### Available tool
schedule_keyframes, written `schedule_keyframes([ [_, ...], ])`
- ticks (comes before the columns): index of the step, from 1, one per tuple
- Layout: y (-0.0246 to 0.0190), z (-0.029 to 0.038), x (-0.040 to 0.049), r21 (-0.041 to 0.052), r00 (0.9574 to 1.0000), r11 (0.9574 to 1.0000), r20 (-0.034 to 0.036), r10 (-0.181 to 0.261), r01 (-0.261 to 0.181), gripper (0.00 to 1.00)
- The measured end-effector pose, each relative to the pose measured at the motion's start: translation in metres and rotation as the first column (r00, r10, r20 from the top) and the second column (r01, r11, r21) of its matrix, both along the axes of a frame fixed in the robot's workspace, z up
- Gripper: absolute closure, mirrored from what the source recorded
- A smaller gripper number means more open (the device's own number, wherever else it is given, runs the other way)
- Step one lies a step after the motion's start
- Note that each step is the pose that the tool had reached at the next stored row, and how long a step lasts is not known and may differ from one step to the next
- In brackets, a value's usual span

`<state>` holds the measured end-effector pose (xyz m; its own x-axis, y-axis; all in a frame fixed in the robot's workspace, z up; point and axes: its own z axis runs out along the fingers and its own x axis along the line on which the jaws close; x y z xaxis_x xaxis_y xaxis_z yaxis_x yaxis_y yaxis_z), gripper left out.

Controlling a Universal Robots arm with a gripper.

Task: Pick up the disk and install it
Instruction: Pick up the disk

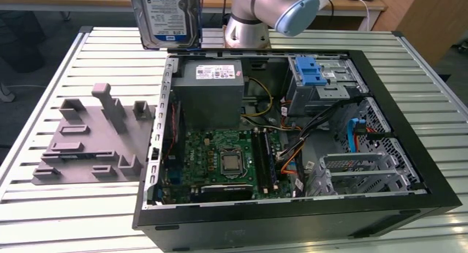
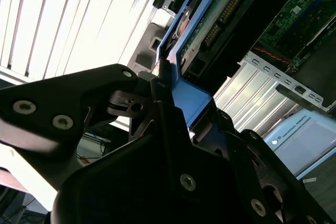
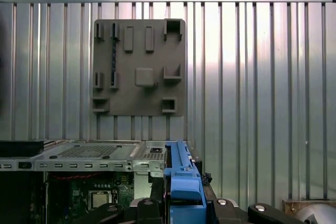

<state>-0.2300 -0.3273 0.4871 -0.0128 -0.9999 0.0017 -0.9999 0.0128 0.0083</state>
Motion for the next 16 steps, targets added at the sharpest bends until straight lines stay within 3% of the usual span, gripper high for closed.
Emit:
schedule_keyframes([
  [4,0.0000,0.0000,0.0016,0.0000,1.0000,1.0000,0.0000,0.000,0.000,0.64],
  [5,0.0000,0.0000,0.0083,0.0000,1.0000,1.0000,0.0000,0.000,0.000,0.64],
  [16,0.0000,0.0000,0.0112,0.0001,1.0000,1.0000,0.0000,0.000,0.000,0.64],
])
